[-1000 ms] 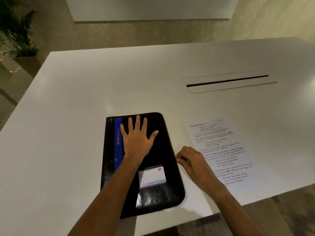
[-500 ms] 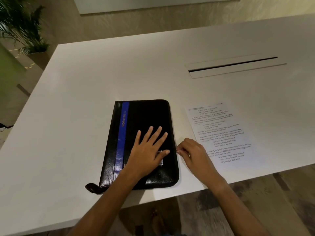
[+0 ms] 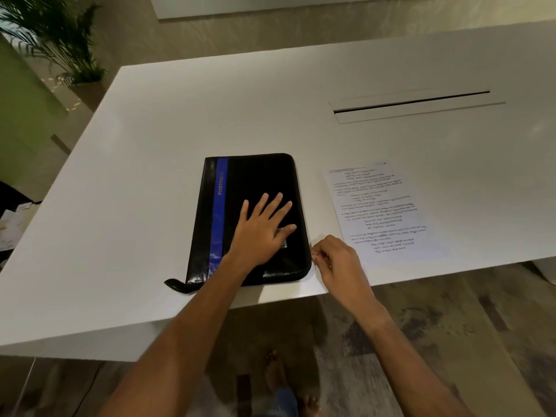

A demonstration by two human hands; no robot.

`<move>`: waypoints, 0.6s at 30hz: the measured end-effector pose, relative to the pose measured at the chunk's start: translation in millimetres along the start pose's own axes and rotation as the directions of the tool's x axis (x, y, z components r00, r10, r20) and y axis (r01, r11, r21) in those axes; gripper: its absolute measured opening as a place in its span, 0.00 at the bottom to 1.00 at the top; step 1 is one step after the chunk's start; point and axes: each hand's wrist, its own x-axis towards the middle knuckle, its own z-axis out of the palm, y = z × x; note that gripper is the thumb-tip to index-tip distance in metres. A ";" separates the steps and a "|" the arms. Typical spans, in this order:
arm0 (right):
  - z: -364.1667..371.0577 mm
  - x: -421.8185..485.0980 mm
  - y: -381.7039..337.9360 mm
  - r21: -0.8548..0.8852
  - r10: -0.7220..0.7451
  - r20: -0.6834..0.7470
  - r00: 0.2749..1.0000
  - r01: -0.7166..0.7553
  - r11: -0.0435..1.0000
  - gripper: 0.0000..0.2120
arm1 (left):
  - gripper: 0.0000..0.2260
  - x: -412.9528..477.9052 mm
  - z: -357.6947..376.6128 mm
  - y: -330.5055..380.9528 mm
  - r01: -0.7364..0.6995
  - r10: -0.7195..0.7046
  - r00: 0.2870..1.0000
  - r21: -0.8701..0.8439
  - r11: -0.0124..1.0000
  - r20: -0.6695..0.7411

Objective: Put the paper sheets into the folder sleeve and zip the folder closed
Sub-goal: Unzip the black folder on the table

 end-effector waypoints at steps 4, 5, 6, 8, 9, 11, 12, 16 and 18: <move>3.1 -18.8 -4.4 0.025 0.034 -0.037 0.999 -0.034 0.999 0.07 | 0.32 -1.5 -1.1 2.8 0.007 -0.007 1.000 0.006 1.000 0.003; 4.7 -23.5 -5.8 0.034 0.043 -0.048 0.998 -0.042 0.999 0.07 | 0.32 -1.9 -1.8 3.3 0.008 -0.008 1.000 0.004 1.000 0.003; 6.7 -27.9 -7.5 0.045 0.055 -0.060 0.997 -0.053 0.998 0.07 | 0.32 -2.4 -2.6 3.8 0.009 -0.009 1.000 0.002 1.000 0.003; 10.5 -35.8 -11.5 0.074 0.085 -0.087 0.993 -0.078 0.994 0.07 | 0.31 -2.7 -4.0 4.6 0.009 -0.009 1.000 0.000 1.000 0.006; 12.3 -39.0 -14.0 0.086 0.097 -0.102 0.990 -0.088 0.992 0.08 | 0.31 -2.8 -4.7 4.9 0.009 -0.009 1.000 0.001 1.000 0.010; 16.3 -43.8 -18.2 0.096 0.113 -0.124 0.986 -0.102 0.990 0.09 | 0.30 -2.6 -5.7 4.9 0.012 -0.012 1.000 0.000 1.000 0.018; 18.8 -46.3 -21.0 0.100 0.123 -0.131 0.984 -0.111 0.989 0.09 | 0.30 -2.9 -6.3 4.5 0.016 -0.016 1.000 -0.003 1.000 0.022; 27.2 -54.2 -34.0 0.139 0.195 -0.154 0.969 -0.174 0.975 0.08 | 0.30 -2.4 -8.6 5.3 0.019 -0.018 0.999 -0.017 1.000 0.042; 30.4 -56.6 -39.1 0.165 0.234 -0.167 0.958 -0.207 0.964 0.08 | 0.30 -3.4 -10.2 6.8 0.020 -0.019 0.999 -0.021 1.000 0.048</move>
